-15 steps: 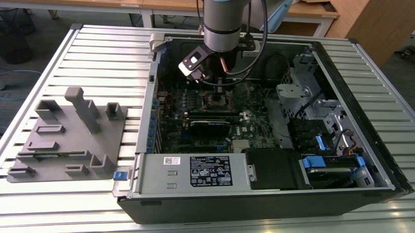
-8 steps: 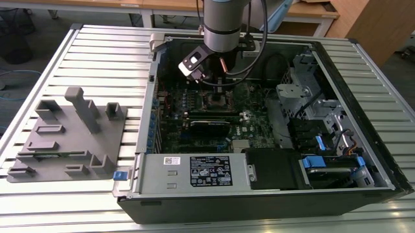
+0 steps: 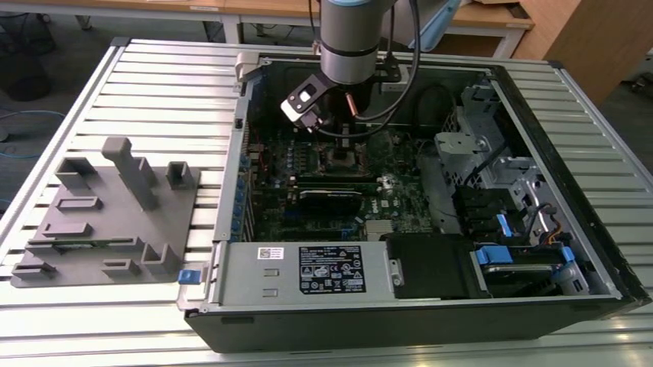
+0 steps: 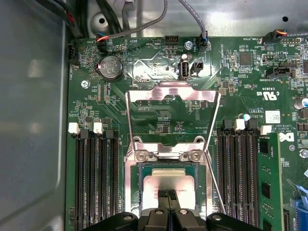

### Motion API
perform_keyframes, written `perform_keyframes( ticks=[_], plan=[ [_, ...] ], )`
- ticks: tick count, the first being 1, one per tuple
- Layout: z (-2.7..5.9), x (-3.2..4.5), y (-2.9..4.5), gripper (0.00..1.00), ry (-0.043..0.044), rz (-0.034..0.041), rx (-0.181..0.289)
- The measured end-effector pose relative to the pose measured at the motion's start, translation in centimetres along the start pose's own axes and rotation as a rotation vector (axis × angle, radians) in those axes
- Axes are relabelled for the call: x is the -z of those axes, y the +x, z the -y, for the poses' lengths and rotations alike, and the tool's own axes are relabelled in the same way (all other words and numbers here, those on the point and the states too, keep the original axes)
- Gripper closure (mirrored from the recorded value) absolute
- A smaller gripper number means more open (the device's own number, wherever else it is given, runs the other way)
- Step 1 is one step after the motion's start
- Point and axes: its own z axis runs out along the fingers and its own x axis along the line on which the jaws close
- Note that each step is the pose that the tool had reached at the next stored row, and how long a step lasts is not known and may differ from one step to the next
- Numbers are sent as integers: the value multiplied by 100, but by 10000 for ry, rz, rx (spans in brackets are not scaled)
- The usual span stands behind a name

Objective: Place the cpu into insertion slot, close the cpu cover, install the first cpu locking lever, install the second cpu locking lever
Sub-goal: 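Place the cpu into insertion slot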

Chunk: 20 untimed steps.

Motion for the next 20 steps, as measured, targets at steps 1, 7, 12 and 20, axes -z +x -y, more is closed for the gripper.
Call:
perform_keyframes(
  ticks=[1,7,12,20],
  plan=[
    [0,-1,0,89,0,0,0],
    [1,-15,0,89,0,1,0],
    [1,-17,0,89,1,1,0],
    [-2,-4,3,89,-12,-20,-1]
  ],
)
